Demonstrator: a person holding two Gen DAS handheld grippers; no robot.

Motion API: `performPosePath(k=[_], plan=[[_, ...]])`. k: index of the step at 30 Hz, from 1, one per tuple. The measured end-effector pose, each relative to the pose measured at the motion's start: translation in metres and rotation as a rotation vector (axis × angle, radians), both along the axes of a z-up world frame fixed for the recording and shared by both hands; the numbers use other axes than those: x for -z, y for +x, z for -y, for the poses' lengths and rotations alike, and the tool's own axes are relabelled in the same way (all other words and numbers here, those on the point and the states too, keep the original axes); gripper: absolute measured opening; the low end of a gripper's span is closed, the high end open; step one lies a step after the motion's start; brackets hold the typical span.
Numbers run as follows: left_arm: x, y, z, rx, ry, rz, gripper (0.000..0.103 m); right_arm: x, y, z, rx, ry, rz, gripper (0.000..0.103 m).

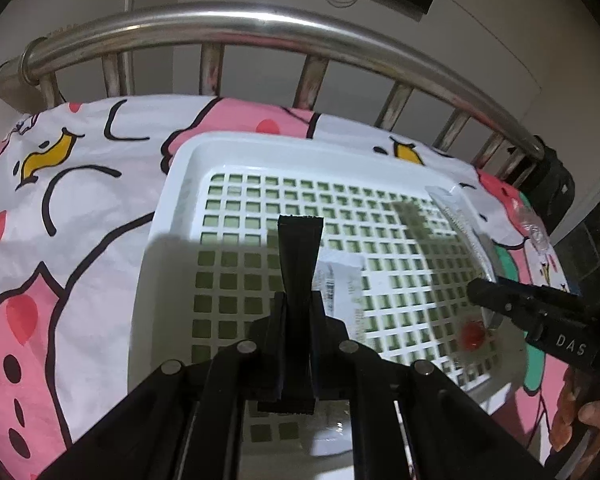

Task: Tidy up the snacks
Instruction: 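Carry the black strip and snack stick over the tray and release them, then withdraw both grippers from the tray back toward the candies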

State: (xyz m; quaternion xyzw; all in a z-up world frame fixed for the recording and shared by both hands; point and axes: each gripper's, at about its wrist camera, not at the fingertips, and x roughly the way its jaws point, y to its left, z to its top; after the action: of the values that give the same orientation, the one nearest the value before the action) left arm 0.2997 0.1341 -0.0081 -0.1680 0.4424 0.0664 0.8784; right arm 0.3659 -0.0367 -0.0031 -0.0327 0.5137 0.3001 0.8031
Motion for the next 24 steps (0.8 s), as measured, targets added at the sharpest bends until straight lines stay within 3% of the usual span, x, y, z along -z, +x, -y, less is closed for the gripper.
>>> performPosePath(k=[10,12,14,16,17,24], plan=[[0.014,0.007,0.004,-0.011,0.001,-0.021,0.013,0.016,0.007,-0.005,0.022,-0.054,-0.011,0.032],[0.013,0.007,0.004,-0.010,-0.006,-0.022,0.022,0.014,0.007,-0.003,0.024,-0.039,-0.025,0.041],[0.007,0.003,0.004,-0.013,-0.020,0.004,0.057,0.005,0.005,0.003,0.029,0.008,-0.026,0.052],[-0.007,-0.007,0.003,-0.027,-0.022,0.063,0.074,-0.014,0.000,0.014,0.067,0.059,0.016,0.079],[-0.015,-0.012,0.003,-0.029,-0.025,0.089,0.084,-0.026,-0.006,0.023,0.085,0.089,0.054,0.082],[-0.069,-0.052,0.009,-0.017,-0.027,0.228,0.098,-0.091,-0.056,0.070,0.077,0.245,0.179,0.088]])
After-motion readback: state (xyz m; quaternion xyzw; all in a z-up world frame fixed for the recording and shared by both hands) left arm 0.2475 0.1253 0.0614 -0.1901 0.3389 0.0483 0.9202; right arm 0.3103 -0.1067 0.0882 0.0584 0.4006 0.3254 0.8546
